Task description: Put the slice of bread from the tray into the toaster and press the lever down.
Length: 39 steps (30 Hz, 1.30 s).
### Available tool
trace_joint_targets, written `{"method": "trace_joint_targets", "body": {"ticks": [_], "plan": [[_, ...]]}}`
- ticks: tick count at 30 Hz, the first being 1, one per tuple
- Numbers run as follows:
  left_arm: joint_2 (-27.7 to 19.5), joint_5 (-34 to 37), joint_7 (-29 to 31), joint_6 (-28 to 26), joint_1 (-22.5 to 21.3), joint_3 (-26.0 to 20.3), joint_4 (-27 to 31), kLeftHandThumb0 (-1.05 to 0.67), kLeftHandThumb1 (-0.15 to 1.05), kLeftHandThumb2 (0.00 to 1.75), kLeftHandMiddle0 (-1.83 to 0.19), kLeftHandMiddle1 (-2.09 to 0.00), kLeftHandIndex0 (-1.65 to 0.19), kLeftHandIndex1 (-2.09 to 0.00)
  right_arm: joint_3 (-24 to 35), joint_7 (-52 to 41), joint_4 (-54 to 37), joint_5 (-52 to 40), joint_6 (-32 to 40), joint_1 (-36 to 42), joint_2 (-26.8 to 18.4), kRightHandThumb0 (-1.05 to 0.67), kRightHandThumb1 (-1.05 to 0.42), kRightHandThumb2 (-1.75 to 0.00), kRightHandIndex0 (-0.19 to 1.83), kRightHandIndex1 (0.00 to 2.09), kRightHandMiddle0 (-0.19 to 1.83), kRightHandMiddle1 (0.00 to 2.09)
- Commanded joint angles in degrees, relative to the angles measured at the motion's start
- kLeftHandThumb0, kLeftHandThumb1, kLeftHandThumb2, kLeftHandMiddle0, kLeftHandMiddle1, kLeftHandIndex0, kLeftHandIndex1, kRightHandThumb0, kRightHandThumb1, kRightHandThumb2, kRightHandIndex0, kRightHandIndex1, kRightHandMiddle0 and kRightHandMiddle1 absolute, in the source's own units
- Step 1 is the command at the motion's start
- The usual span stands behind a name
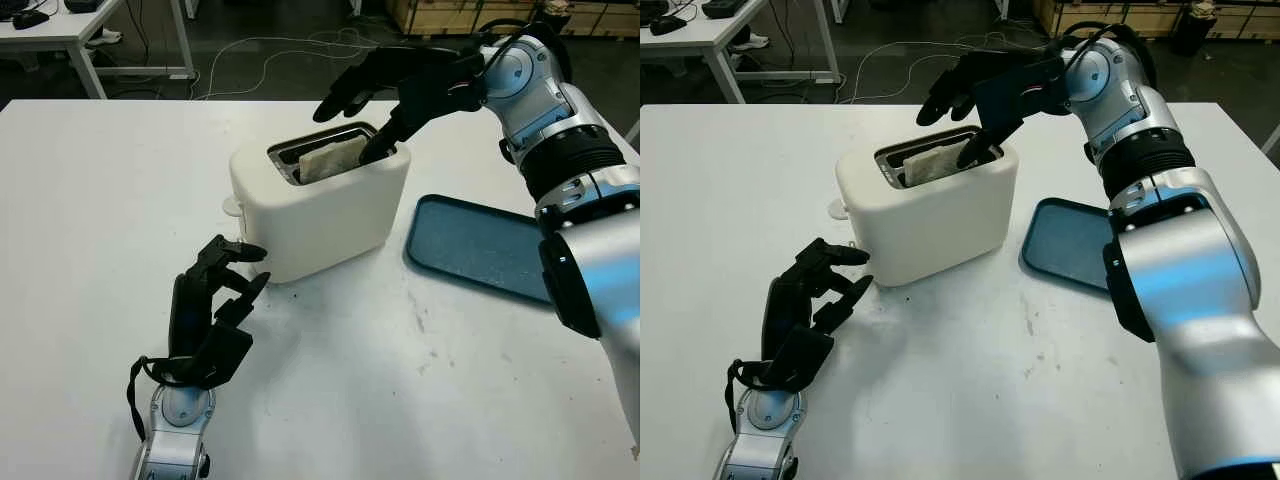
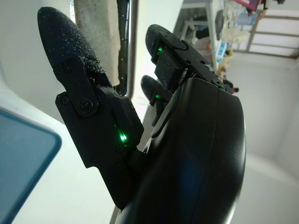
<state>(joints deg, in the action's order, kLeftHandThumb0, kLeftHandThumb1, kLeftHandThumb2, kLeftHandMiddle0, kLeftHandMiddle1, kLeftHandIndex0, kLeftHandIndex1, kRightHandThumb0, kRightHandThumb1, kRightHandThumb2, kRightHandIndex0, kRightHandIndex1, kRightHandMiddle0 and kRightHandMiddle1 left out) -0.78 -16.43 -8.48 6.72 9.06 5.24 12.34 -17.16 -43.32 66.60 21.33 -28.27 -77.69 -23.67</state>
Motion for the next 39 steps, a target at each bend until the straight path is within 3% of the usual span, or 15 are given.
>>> {"method": "trace_joint_targets", "body": {"ticks": [1,5,6,12,15,22,30,33,39], "plan": [[-0.3,-1.0,-0.9,0.6,0.4,-0.3,0.3,-0.21,0.92,0.23,-0.58,-1.55,-0.50,-1.11,2.0,3.1,-1.3,-1.6,-2.2,1.0,-1.4,-0.93,-0.76,0.00,0.21,0.65,0.61,0.01],[-2.4,-1.9,-1.1,1.4,0.0,-2.4,1.7,-0.21,0.92,0.22,-0.58,-1.54,-0.51,-1.12,7.9,10.5,-4.6,-6.0,-6.0,6.5,-3.0,-0.83,-0.74,0.00,0.25,0.57,0.63,0.01],[-3.1,-2.3,-1.2,1.4,-0.2,-3.2,2.3,-0.22,0.92,0.22,-0.59,-1.54,-0.52,-1.11,9.9,11.9,-5.8,-8.0,-7.9,8.8,-3.3,-0.73,-0.76,-0.01,0.28,0.51,0.62,0.01],[-8.1,-2.8,0.1,1.5,-2.9,-8.6,6.9,-0.21,0.92,0.18,-0.62,-1.57,-0.53,-1.08,19.5,24.7,-20.4,-15.0,-19.4,31.5,-3.4,-0.52,-0.86,-0.01,0.62,0.36,0.71,0.03],[-10.9,-2.9,1.2,0.9,-5.1,-10.5,8.3,-0.21,0.92,0.15,-0.64,-1.53,-0.56,-1.04,22.6,26.7,-31.0,-19.8,-16.8,45.1,-1.7,-0.52,-0.90,-0.01,0.76,0.25,0.75,0.02],[-16.3,-3.2,4.3,0.9,-10.2,-13.1,9.3,-0.22,0.92,0.09,-0.70,-1.51,-0.63,-0.95,26.4,32.0,-52.3,-29.7,0.1,69.7,7.3,-0.45,-0.91,-0.01,0.96,0.12,0.87,0.03],[-25.7,-3.2,10.6,-0.2,-16.7,-16.1,8.0,-0.21,0.90,0.01,-0.73,-1.49,-0.75,-0.80,25.8,31.8,-52.8,-29.7,10.8,72.5,9.6,-0.48,-0.92,-0.04,1.15,0.14,1.03,0.04],[-31.3,-4.5,15.1,-1.4,-20.4,-16.2,6.8,-0.18,0.87,0.00,-0.80,-1.36,-0.85,-0.66,26.2,32.6,-52.4,-28.8,12.0,72.2,9.9,-0.49,-0.92,-0.04,1.14,0.12,1.05,0.04],[-40.0,-7.4,22.4,-0.2,-29.2,-12.3,-0.4,-0.25,0.86,0.00,-0.93,-1.21,-1.03,-0.40,26.4,31.4,-51.6,-29.9,11.9,71.3,10.4,-0.50,-0.92,-0.02,1.17,0.11,1.08,0.03]]}}
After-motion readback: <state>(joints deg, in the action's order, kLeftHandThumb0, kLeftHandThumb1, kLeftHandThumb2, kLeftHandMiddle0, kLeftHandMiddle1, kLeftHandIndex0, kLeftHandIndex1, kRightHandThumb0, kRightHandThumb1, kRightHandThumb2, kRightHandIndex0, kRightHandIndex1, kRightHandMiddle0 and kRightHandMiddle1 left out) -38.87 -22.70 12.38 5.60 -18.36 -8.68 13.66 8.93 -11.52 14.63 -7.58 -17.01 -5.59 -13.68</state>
